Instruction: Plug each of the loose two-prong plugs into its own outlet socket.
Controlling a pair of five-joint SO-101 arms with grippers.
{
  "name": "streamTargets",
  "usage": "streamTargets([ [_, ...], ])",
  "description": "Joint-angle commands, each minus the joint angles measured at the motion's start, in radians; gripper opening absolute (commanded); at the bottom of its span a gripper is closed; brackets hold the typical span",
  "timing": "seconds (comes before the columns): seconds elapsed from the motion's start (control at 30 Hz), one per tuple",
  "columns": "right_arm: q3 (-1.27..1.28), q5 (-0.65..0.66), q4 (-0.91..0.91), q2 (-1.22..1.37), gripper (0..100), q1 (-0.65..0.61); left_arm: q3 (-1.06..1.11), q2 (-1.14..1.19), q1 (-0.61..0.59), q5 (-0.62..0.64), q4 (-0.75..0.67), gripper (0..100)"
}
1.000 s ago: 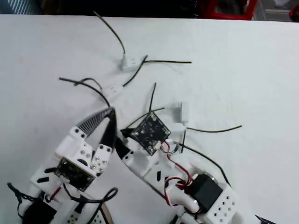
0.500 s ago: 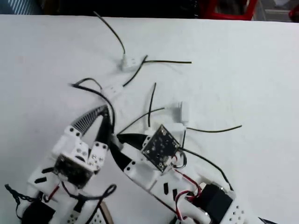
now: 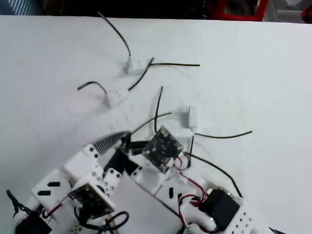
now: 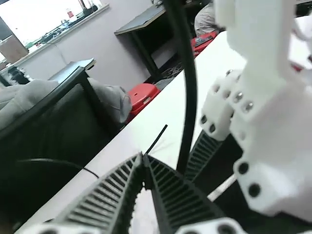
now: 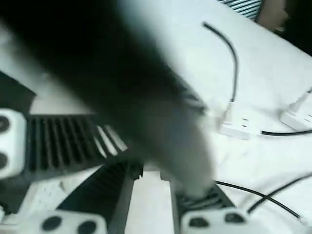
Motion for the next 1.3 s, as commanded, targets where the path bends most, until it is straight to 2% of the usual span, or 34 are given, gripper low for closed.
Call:
streamTargets([
  [0.0, -0.008, -0.002, -0.033, 0.005, 1.7, 0.125, -0.028, 0.002, -0.183, 0.040, 0.002, 2],
  [0.07, -0.008, -0.048, -0.053, 0.007, 1.7, 0.213, -0.020, 0.002, -0.277, 0.115, 0.002, 3],
  [0.13, -0.008, -0.098, -0.081, 0.007, 1.7, 0.303, 0.008, 0.002, -0.338, 0.175, 0.000, 8],
  [0.23, 0.026, -0.149, -0.153, 0.007, 1.7, 0.429, 0.063, 0.004, -0.378, 0.238, 0.008, 19],
  [0.27, 0.052, -0.164, -0.189, 0.007, 1.7, 0.464, 0.081, 0.005, -0.384, 0.244, 0.009, 20],
  [0.4, 0.186, -0.226, -0.380, 0.007, 1.7, 0.590, 0.097, 0.113, -0.381, 0.233, 0.002, 19],
  [0.5, 0.247, -0.331, -0.519, 0.007, 1.7, 0.720, 0.061, 0.265, -0.375, 0.235, -0.008, 22],
  [0.63, 0.259, -0.425, -0.581, 0.007, 1.6, 0.858, -0.006, 0.475, -0.294, 0.238, 0.000, 24],
  [0.8, 0.273, -0.446, -0.588, 0.007, 1.6, 0.898, -0.058, 0.682, -0.143, 0.278, -0.035, 25],
  [0.9, 0.275, -0.446, -0.595, 0.007, 1.6, 0.905, -0.060, 0.776, -0.079, 0.299, -0.112, 24],
  [1.1, 0.275, -0.445, -0.595, 0.007, 1.6, 0.955, -0.058, 0.960, -0.021, 0.402, -0.261, 24],
  [1.27, 0.275, -0.443, -0.595, 0.007, 1.6, 0.951, -0.061, 1.142, -0.013, 0.482, -0.387, 24],
])
